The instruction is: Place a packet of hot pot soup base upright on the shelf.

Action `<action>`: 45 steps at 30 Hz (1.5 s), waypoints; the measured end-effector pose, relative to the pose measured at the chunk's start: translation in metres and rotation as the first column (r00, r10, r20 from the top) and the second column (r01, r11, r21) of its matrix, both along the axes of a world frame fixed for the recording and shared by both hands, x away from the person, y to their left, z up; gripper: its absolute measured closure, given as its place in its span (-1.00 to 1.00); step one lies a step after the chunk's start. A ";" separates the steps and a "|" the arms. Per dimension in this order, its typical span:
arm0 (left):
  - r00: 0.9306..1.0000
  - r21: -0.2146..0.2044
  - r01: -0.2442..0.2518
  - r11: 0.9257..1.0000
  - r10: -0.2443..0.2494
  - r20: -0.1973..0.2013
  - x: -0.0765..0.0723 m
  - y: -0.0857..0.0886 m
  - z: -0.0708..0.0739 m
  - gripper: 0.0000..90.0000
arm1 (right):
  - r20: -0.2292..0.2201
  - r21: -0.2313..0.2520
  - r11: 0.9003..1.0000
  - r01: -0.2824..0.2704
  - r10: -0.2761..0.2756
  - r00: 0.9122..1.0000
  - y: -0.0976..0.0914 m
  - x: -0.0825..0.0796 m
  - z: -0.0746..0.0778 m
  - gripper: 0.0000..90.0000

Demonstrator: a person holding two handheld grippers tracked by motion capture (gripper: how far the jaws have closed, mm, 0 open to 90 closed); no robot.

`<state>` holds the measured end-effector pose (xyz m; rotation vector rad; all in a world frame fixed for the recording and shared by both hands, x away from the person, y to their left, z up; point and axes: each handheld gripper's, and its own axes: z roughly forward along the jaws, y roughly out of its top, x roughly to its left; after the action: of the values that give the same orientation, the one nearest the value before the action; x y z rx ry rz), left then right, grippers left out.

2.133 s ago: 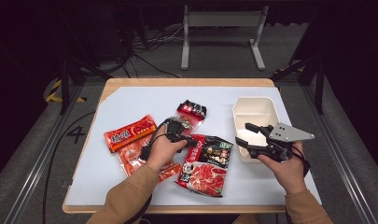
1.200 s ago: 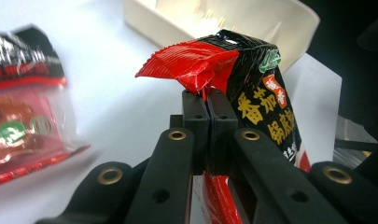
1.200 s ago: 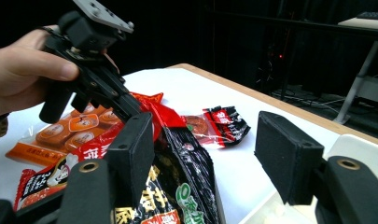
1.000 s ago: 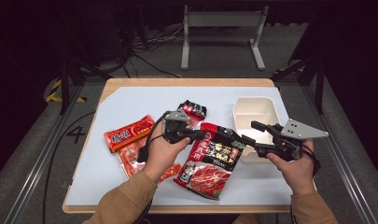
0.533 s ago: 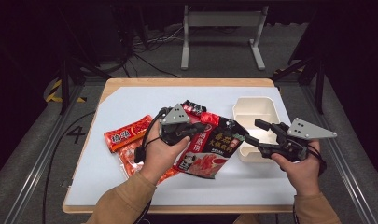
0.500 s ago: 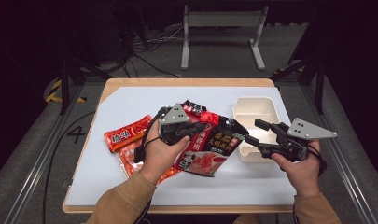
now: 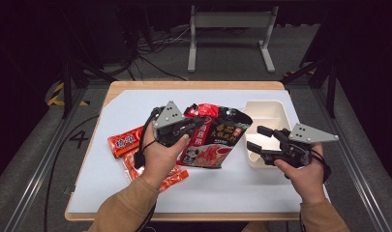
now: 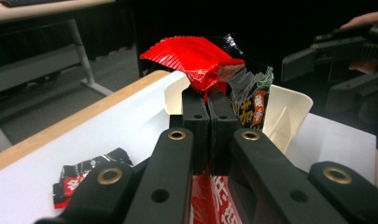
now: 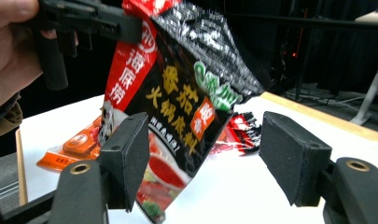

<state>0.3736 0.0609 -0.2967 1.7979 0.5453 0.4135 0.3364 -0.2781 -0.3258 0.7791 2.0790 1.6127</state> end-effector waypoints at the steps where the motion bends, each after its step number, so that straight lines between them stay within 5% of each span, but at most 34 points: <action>1: 1.000 -0.008 0.003 1.000 -0.003 -0.001 0.000 0.001 0.000 0.97 | -0.012 -0.007 1.000 0.006 -0.006 1.000 0.005 0.002 -0.002 -0.24; 14: 1.000 -0.031 0.025 0.999 -0.025 0.005 -0.006 0.001 0.006 0.97 | -0.085 -0.037 0.999 -0.004 0.001 0.996 0.023 0.019 -0.007 -0.30; 20: 0.999 -0.041 0.036 0.999 -0.036 0.006 -0.008 0.000 0.007 0.97 | -0.151 -0.035 0.998 -0.043 0.038 0.988 0.033 0.027 -0.006 -0.30; 45: 0.998 -0.063 0.057 0.996 -0.056 0.021 -0.012 -0.005 0.003 0.97 | -0.218 -0.031 0.994 -0.107 0.098 0.971 0.048 0.042 0.001 0.22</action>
<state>0.3616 0.0560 -0.2933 1.7426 0.4874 0.3705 0.3786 -0.2300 -0.3247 0.8803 2.3323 1.5924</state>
